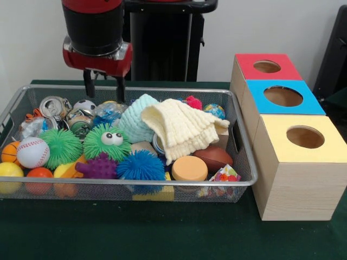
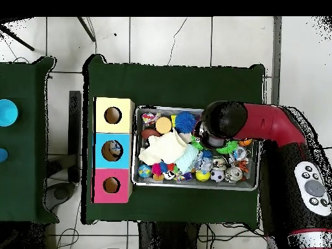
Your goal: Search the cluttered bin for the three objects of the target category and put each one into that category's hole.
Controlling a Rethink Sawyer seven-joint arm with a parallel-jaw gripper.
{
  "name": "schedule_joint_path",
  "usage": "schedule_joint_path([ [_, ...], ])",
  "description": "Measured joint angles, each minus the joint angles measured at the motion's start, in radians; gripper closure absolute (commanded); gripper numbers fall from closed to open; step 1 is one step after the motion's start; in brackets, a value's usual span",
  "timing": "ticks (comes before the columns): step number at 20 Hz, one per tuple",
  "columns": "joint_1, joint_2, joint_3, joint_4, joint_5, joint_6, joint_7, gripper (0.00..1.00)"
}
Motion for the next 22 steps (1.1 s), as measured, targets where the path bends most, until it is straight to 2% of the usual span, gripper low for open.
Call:
schedule_joint_path([
  [6,0.000,0.054,-0.008,0.000,-0.017,-0.081,0.000,0.00],
  [15,0.002,0.117,-0.016,-0.001,-0.021,-0.086,0.000,0.00],
  [22,0.003,0.124,-0.016,0.000,-0.023,-0.084,0.000,0.00],
])
